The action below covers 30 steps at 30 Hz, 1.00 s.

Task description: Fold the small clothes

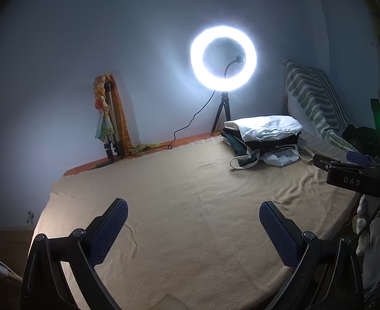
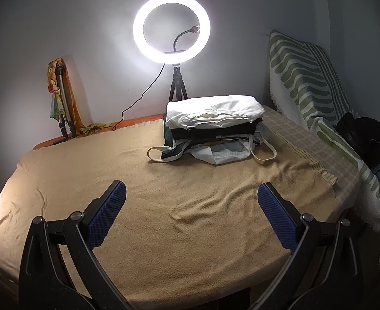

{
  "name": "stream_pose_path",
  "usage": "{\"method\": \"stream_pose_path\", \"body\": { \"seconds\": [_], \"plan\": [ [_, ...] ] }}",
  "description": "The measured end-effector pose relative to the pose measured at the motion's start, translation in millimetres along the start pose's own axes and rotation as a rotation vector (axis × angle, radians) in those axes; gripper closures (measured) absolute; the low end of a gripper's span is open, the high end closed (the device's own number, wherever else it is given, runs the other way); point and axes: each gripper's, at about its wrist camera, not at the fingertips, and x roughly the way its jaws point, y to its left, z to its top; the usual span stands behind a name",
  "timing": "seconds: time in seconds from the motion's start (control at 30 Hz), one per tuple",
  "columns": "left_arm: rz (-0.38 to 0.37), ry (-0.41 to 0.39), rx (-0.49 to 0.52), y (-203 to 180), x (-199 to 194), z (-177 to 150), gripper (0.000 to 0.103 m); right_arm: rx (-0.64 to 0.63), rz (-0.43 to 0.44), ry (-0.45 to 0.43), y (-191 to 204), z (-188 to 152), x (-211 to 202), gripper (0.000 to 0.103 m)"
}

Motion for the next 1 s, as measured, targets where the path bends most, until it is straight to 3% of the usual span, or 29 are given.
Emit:
{"method": "stream_pose_path", "body": {
  "seconds": [1.0],
  "plan": [
    [0.018,0.003,0.009,-2.2,2.0,-2.9,0.0,-0.015,0.025,0.011,1.1,-2.9,4.0,0.0]
  ]
}}
